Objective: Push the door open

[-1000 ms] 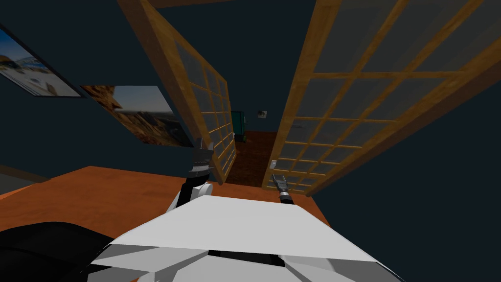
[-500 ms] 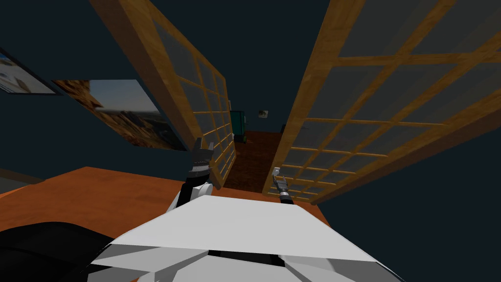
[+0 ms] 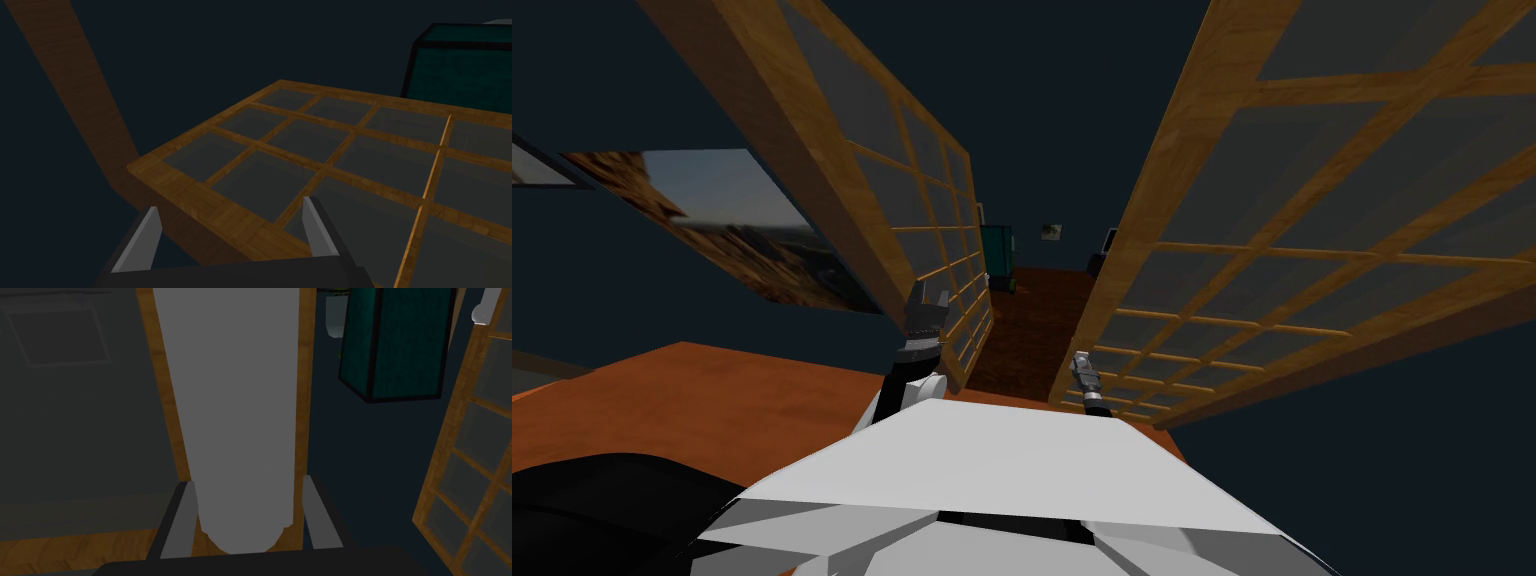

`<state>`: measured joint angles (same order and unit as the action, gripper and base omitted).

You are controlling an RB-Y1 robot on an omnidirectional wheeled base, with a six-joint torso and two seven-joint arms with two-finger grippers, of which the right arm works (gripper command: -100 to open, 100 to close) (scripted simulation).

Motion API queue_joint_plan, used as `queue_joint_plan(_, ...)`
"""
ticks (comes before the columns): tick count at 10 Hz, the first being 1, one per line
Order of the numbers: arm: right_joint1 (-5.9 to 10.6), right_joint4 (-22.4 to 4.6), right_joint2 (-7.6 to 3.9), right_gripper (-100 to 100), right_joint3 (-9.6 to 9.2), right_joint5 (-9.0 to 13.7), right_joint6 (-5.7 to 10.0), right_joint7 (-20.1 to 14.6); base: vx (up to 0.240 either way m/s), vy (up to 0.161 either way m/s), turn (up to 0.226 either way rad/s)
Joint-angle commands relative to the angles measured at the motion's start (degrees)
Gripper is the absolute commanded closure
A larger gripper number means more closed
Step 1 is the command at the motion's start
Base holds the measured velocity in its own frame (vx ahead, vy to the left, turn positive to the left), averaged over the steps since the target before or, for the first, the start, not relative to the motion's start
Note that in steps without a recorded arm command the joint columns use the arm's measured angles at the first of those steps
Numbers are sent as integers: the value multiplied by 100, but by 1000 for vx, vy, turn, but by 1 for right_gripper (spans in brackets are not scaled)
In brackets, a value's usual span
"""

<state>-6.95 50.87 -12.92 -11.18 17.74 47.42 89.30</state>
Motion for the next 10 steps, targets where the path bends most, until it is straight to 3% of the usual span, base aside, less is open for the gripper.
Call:
queue_joint_plan(1, 1, -1, -1, 100, 1, 1, -8, -1, -26, -5, 0)
queue_joint_plan(5, 1, -1, -1, 100, 1, 1, -8, -1, -8, -1, 2)
queue_joint_plan(10, 42, -48, 23, 100, 60, 65, 6, -656, 22, -3, 1)
